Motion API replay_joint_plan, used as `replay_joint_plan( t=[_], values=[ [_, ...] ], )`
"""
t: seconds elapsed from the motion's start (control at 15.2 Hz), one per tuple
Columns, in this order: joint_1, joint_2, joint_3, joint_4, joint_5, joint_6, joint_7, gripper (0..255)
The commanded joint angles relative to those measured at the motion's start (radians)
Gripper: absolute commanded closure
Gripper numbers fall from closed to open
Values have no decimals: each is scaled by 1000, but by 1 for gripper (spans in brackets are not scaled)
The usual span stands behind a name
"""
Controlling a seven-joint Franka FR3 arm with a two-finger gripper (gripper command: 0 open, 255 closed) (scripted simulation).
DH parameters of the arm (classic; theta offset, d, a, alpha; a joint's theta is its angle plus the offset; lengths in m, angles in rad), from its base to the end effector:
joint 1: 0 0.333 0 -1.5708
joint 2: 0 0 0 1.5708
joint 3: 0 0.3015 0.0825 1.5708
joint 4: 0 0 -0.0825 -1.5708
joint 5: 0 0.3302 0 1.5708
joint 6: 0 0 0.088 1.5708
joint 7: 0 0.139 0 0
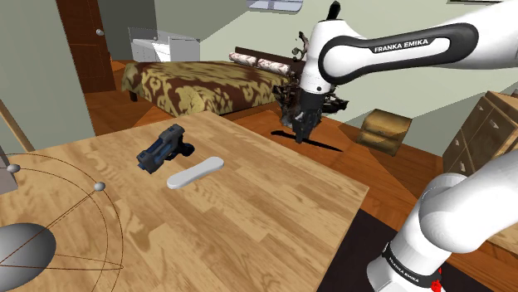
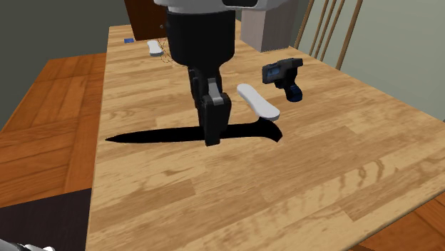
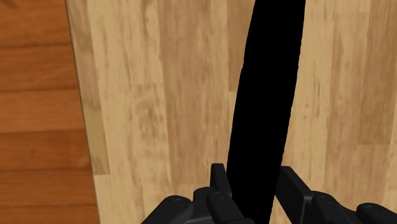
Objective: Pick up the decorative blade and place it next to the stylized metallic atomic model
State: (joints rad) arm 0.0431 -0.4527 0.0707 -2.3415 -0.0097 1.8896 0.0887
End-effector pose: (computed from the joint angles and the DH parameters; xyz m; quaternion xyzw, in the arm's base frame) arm 0.3675 0.0428 0.4760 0.9997 0.0105 0.0018 0.0200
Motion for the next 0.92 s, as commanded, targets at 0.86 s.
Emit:
replay_joint_plan(
  t=[0.86],
  values=[
    [-2,-2,-4,199,-1,-201,-8,255]
  ],
)
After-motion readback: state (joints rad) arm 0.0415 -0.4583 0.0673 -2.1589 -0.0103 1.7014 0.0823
